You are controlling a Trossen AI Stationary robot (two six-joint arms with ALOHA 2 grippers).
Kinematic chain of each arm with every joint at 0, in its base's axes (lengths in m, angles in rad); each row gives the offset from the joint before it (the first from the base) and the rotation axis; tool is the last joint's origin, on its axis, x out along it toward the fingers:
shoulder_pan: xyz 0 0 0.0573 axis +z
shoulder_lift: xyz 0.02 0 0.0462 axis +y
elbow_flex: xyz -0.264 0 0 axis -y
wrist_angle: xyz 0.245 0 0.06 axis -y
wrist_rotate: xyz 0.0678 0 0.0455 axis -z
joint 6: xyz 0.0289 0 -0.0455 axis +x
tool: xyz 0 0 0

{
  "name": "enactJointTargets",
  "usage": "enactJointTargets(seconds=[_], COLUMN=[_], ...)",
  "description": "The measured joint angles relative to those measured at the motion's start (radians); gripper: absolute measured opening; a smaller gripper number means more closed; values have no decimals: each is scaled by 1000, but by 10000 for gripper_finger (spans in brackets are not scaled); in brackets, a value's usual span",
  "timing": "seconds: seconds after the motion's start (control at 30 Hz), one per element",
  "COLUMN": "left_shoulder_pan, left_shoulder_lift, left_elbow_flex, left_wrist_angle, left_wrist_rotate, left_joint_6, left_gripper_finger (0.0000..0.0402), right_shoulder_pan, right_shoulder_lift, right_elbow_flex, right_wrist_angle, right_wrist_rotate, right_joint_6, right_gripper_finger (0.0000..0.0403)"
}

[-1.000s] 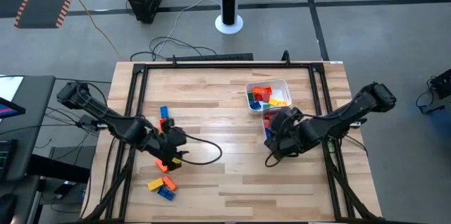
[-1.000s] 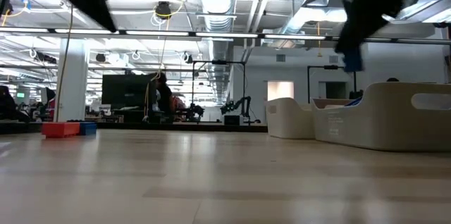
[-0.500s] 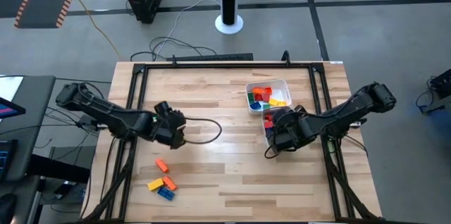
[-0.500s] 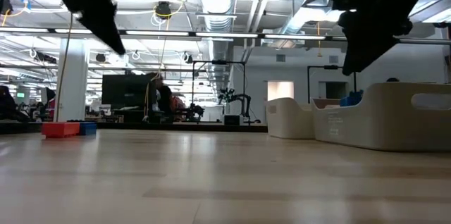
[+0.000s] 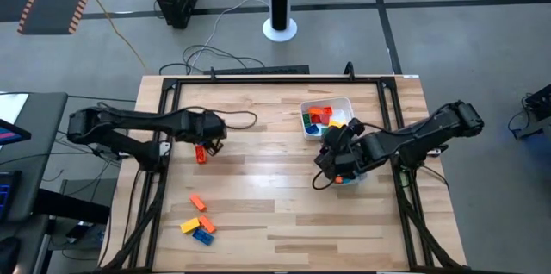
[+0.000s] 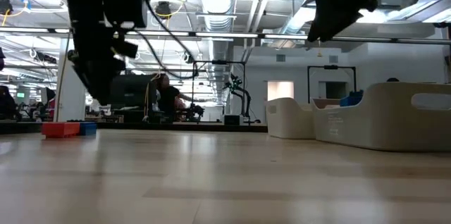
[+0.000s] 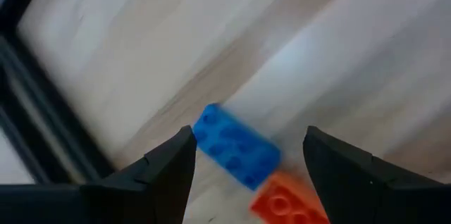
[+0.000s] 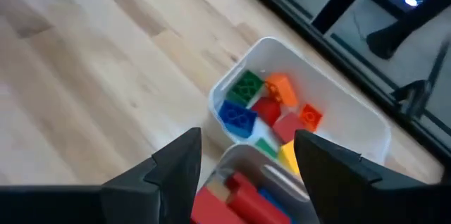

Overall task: Sort blocks by size
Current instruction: Put the large blue game piece into the gray bin

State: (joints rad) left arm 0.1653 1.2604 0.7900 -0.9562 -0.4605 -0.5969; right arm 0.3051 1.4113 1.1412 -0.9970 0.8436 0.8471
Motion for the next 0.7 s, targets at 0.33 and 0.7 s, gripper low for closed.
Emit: enactJointTargets(seconds=[0.33,0.7], left_shoulder_pan=[143,188], left_shoulder_lift=[-1,0], left_elbow_flex=[-132,-160], left_wrist_angle=[40,341], left_wrist_rotate=[99,253], left_joint_6=[6,128], left_gripper_finger=[251,251], right_shoulder_pan=[37,37], right_shoulder_lift=[0,0], right_elbow_flex=[0,0], right_wrist_angle=[12,17], right_wrist_rotate=[1,3], right_joint_6=[-36,-38], right_gripper_finger=[255,255])
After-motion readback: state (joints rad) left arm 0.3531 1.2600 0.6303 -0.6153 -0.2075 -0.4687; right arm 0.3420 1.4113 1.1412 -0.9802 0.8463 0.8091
